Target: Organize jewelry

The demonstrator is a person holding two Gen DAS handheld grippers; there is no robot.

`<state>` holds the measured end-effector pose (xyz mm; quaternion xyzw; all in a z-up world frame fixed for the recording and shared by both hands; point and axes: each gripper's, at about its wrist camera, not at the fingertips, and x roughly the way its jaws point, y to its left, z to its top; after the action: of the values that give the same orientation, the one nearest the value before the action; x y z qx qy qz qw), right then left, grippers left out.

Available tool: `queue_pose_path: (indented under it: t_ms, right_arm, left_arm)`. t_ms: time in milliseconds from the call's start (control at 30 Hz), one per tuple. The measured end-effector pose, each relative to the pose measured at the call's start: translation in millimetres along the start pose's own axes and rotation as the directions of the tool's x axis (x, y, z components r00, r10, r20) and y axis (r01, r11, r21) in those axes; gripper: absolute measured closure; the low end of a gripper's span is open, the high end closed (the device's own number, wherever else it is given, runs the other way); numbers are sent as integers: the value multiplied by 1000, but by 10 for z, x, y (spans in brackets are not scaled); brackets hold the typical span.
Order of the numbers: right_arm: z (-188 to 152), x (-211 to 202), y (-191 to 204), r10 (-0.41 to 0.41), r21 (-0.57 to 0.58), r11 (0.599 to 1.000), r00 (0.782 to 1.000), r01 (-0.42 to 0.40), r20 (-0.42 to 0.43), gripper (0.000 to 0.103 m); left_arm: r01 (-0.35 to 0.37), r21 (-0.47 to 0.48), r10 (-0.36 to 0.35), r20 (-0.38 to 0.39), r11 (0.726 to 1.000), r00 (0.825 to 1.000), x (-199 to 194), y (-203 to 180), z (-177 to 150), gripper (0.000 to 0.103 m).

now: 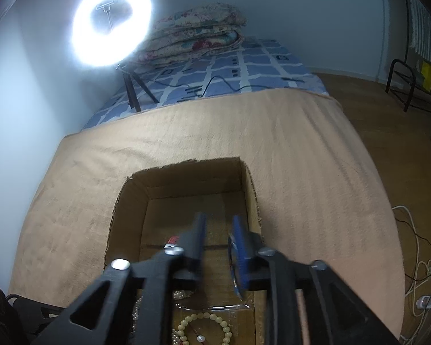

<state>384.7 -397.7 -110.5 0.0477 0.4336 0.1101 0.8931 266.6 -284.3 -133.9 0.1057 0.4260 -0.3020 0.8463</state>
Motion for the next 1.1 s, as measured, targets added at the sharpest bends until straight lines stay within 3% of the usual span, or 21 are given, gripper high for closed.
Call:
queue_pose_path:
  t_ms: [100, 300, 733, 1100]
  right_arm:
    - [8, -59, -21, -10, 15, 1000, 1000, 9, 14, 65]
    - [7, -251, 32, -39, 18, 999, 998, 38, 58, 37]
    - [-28, -763, 379, -62, -19, 998, 987, 66, 147, 26]
    - [-258, -1384, 708, -126, 7, 992, 965, 128, 229, 19]
  left_arm:
    - [-3, -5, 3, 10, 1000, 1000, -52, 7, -8, 67]
    - [-16, -16, 17, 39, 1000, 999, -222, 16, -22, 49]
    - [-44, -36, 47, 105, 998, 993, -714, 15, -75, 47]
    - [-67, -65, 78, 192, 996, 978, -1461, 30, -294, 47]
